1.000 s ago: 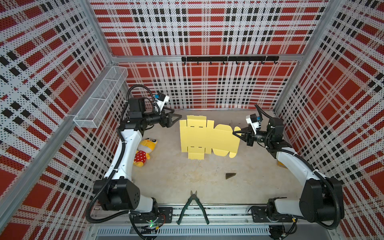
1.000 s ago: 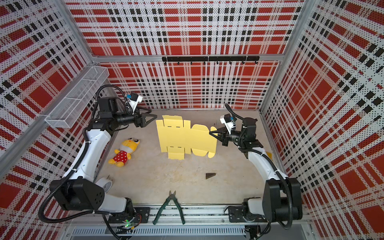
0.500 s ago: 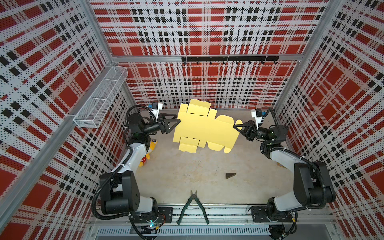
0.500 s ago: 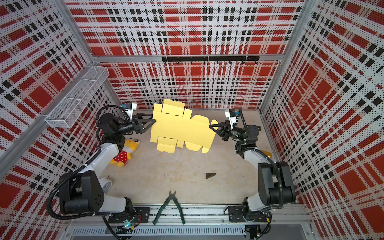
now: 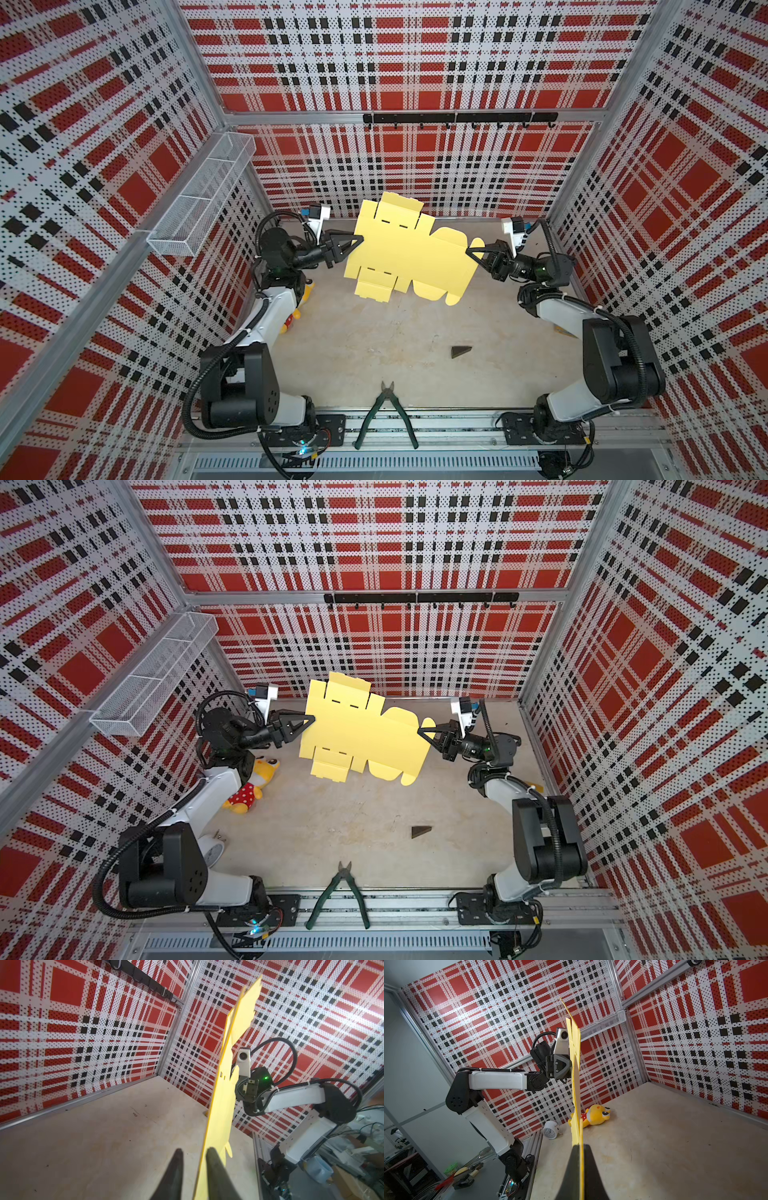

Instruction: Fold the paper box

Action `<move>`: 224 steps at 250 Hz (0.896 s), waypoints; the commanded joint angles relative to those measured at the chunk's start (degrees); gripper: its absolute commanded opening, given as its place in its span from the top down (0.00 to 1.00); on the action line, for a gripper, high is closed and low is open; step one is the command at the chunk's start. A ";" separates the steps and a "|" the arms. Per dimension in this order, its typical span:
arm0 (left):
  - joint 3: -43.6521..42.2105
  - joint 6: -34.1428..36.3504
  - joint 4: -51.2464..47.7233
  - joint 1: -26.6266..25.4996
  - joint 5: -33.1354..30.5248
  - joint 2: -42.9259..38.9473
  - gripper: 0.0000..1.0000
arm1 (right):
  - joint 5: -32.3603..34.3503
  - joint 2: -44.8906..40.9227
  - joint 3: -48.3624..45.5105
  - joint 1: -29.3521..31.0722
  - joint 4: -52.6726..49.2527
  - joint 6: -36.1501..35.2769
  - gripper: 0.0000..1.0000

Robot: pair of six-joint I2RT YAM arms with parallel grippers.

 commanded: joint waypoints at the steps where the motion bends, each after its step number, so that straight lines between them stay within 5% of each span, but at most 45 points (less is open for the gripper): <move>1: 1.76 -0.66 1.52 -0.03 -0.81 0.33 0.95 | 0.94 0.10 -0.33 0.35 3.85 0.41 0.78; 27: 1.74 -0.54 1.47 0.74 -0.83 0.02 1.00 | 2.05 -1.16 -1.70 0.22 1.67 -2.43 0.53; 38: 1.78 -0.42 1.48 1.28 -0.88 -0.09 1.00 | 2.74 -2.01 -2.02 0.01 -1.49 -4.76 0.04; 41: 1.82 -0.43 1.47 1.45 -0.93 -0.04 1.00 | 3.05 -2.26 -2.05 -0.12 -2.70 -5.51 0.00; 81: 2.59 1.28 -0.78 2.54 -0.79 -0.47 1.00 | 9.46 -8.52 -2.35 -1.31 -24.62 -19.06 0.00; 133: 5.53 5.82 -14.26 3.92 -3.11 -1.69 1.00 | 25.88 -17.40 2.84 -1.32 -62.04 -38.87 0.00; 153: 9.98 16.96 -34.87 3.51 -8.37 -2.41 1.00 | 28.96 -19.16 4.39 -1.32 -68.81 -41.52 0.00; 181: 21.28 44.11 -69.43 -2.17 -24.51 -1.22 1.00 | 37.19 -21.12 5.67 -1.32 -76.03 -41.25 0.00; 224: 22.01 49.57 -75.70 -6.69 -30.64 -1.45 1.00 | 63.30 -23.37 9.58 -1.35 -91.95 -36.08 0.00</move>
